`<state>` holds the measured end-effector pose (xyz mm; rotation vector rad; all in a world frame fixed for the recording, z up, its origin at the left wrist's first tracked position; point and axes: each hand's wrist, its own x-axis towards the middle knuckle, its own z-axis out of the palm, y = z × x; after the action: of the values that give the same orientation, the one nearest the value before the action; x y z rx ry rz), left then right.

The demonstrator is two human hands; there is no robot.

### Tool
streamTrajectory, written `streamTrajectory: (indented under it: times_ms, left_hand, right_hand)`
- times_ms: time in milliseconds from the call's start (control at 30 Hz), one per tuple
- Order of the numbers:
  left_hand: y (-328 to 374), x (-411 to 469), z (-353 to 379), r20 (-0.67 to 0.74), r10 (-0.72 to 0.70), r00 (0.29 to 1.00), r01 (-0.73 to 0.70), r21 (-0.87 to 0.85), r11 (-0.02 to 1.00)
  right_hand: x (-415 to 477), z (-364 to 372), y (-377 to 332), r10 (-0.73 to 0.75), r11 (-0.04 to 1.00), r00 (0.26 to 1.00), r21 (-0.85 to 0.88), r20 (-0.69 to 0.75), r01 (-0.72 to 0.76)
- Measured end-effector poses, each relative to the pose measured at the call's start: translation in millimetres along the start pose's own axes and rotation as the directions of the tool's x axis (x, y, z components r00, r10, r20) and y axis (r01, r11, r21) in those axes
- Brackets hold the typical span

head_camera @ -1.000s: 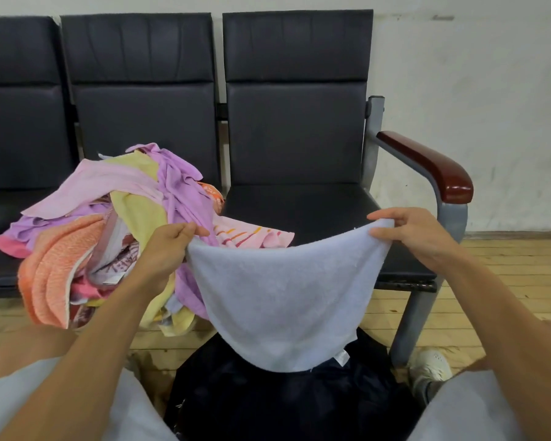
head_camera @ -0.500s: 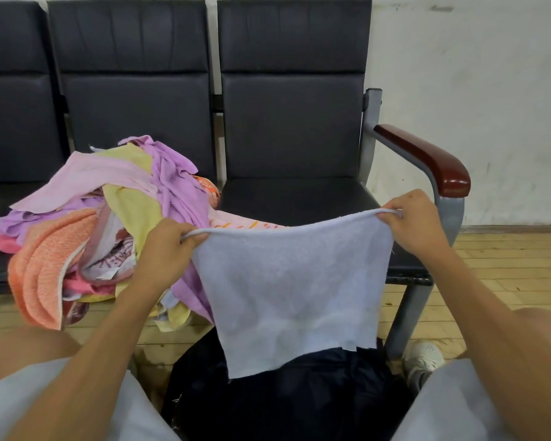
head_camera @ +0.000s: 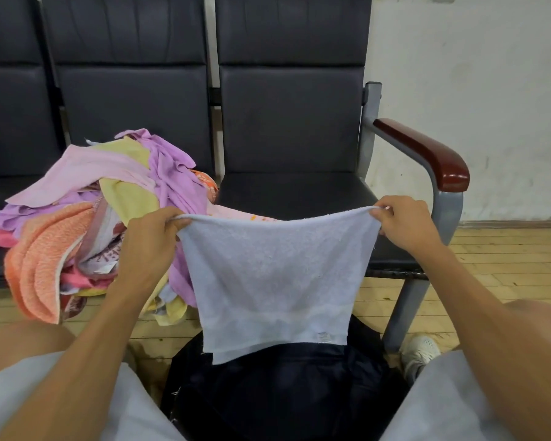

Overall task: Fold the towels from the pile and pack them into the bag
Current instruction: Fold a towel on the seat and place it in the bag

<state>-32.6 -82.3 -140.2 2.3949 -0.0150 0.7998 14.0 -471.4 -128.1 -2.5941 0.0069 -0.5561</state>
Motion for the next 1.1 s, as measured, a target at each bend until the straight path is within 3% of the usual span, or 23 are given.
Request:
streamTrajectory:
  times_ms: [267, 367, 533, 633, 767, 1100]
  left_hand:
    - [1, 4, -2, 0.048, -0.144, 0.988, 0.151, -0.221, 0.963]
    - [5, 6, -6, 0.049, -0.221, 0.974, 0.225, -0.315, 0.922]
    - [1, 6, -7, 0.098, -0.192, 0.976, 0.214, -0.335, 0.917]
    - [3, 5, -7, 0.154, -0.221, 0.963, 0.268, -0.457, 0.848]
    - [6, 4, -6, 0.152, -0.285, 0.946, 0.318, -0.600, 0.735]
    - [-5, 7, 2, 0.050, -0.302, 0.952, 0.288, -0.488, 0.824]
  right_hand:
    - [5, 3, -4, 0.042, 0.982, 0.999, 0.183, -0.024, -0.037]
    - [7, 6, -5, 0.127, 0.927, 0.989, 0.363, -0.070, -0.093]
    - [7, 7, -4, 0.229, 0.835, 0.970, 0.528, -0.078, -0.154]
    - [7, 4, -8, 0.289, 0.765, 0.954, 0.617, -0.078, -0.181]
    - [5, 1, -9, 0.299, 0.771, 0.947, 0.614, -0.115, -0.169]
    - [3, -2, -6, 0.246, 0.803, 0.962, 0.581, -0.121, -0.132]
